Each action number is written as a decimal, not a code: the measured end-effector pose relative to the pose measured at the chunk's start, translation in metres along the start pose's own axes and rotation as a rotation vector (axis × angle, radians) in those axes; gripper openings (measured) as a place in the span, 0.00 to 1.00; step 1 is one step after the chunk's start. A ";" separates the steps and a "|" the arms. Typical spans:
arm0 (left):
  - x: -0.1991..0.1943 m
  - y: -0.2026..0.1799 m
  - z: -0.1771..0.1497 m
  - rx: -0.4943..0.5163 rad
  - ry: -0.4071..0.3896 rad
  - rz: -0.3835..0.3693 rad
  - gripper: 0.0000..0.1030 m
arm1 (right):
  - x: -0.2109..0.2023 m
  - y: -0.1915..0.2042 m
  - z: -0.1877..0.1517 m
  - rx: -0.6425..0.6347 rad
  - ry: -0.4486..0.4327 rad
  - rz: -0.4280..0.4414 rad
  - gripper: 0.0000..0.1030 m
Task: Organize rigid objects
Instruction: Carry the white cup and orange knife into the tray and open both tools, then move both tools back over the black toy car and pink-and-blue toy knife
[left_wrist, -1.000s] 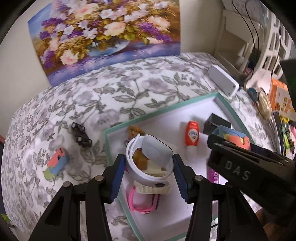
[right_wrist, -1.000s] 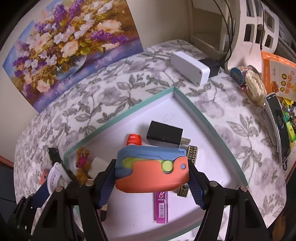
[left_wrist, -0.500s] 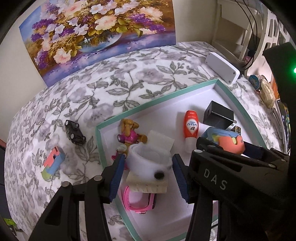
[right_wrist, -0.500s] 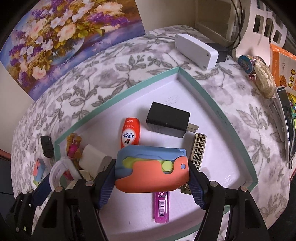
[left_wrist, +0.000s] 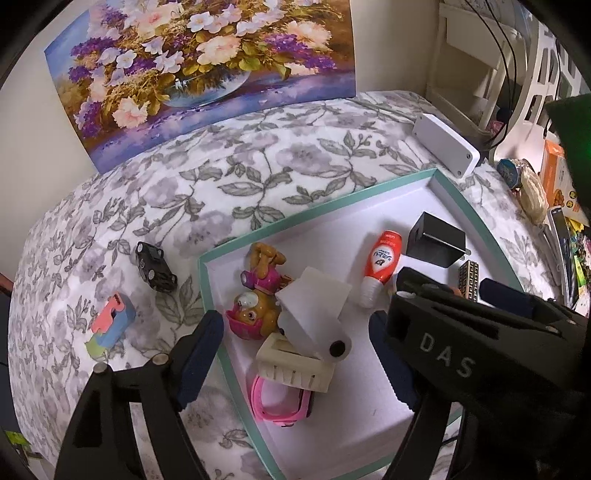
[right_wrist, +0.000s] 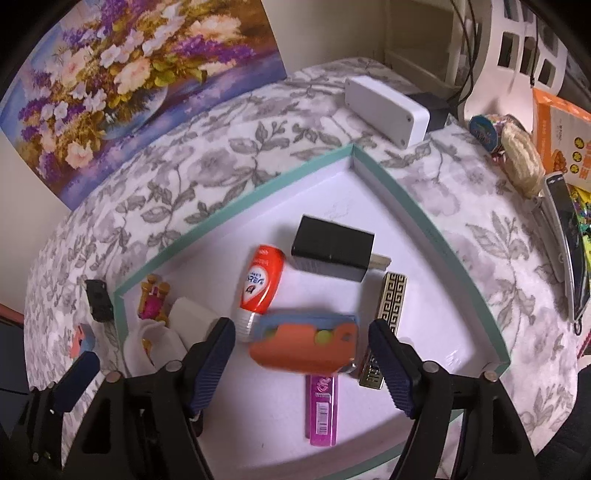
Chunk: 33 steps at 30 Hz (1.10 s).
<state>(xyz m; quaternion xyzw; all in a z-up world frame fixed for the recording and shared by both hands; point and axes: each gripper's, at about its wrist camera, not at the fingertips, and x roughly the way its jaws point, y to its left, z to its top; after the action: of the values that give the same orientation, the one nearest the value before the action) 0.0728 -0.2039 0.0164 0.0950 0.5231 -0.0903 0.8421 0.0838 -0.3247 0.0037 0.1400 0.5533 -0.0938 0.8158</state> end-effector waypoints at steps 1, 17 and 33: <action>0.000 0.002 0.000 -0.005 0.003 0.005 0.79 | -0.002 0.000 0.000 0.000 -0.011 0.002 0.82; -0.005 0.073 0.001 -0.280 0.006 -0.036 0.84 | -0.016 -0.004 0.004 0.034 -0.074 -0.008 0.85; 0.012 0.187 -0.027 -0.659 0.075 0.063 0.86 | -0.009 0.043 -0.008 -0.110 -0.044 0.011 0.97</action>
<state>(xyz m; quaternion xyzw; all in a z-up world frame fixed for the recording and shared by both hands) 0.1019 -0.0167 0.0061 -0.1629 0.5517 0.1136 0.8101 0.0867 -0.2816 0.0150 0.0957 0.5386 -0.0617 0.8348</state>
